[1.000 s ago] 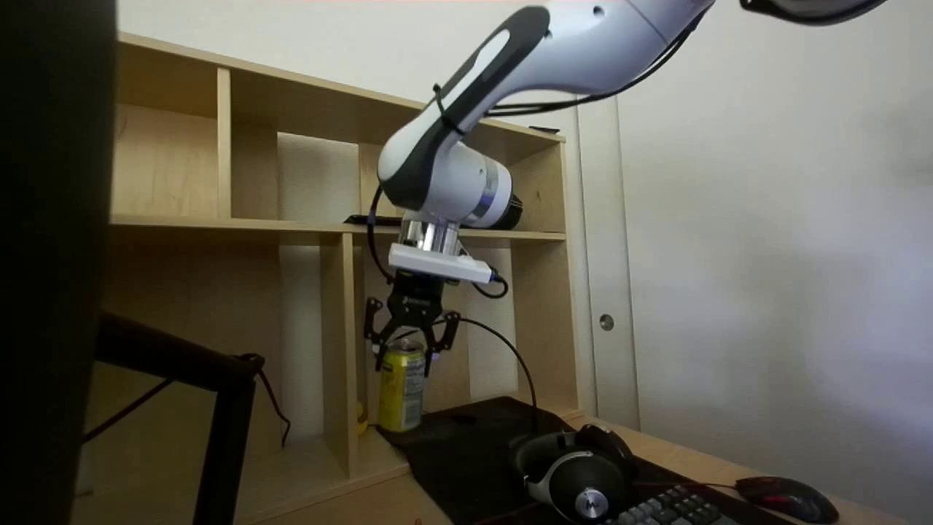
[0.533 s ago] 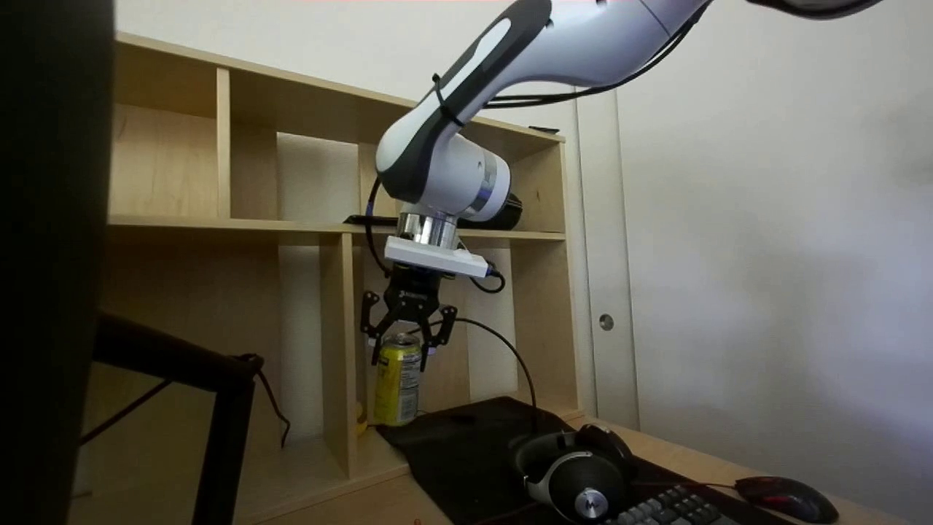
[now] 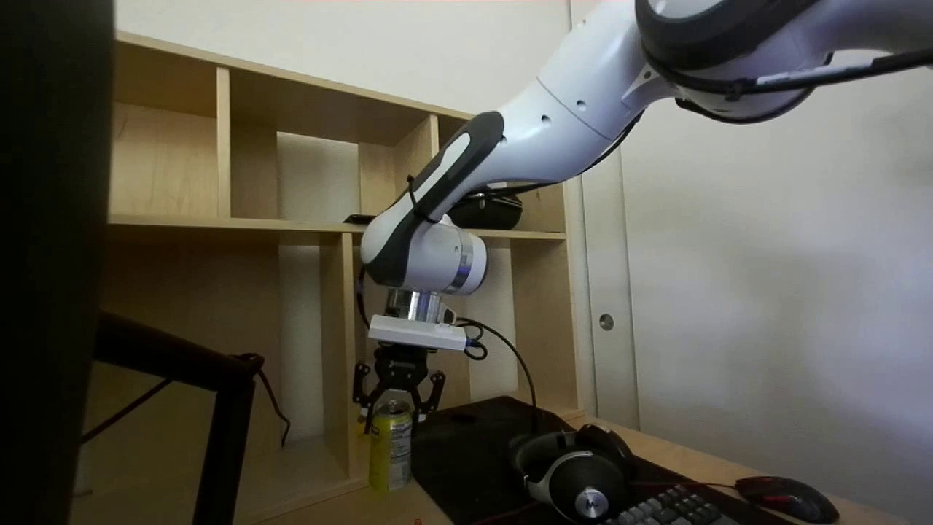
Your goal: Move the yellow can to the left
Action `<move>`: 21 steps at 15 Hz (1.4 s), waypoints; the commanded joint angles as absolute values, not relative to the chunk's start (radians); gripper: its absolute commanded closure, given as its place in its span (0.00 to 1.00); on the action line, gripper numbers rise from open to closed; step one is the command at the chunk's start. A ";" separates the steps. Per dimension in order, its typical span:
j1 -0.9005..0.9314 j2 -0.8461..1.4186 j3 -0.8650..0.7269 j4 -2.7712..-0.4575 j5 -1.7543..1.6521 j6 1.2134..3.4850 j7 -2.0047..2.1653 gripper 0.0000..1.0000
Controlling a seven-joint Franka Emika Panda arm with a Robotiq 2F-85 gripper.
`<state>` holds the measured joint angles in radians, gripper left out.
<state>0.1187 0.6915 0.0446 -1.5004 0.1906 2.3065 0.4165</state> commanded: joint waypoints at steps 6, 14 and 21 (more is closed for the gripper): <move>0.120 0.776 0.014 -1.423 0.197 2.238 0.470 0.55; 0.106 0.822 0.015 -1.454 0.234 2.334 0.468 0.55; 0.118 0.781 0.014 -1.506 0.228 2.353 0.461 0.07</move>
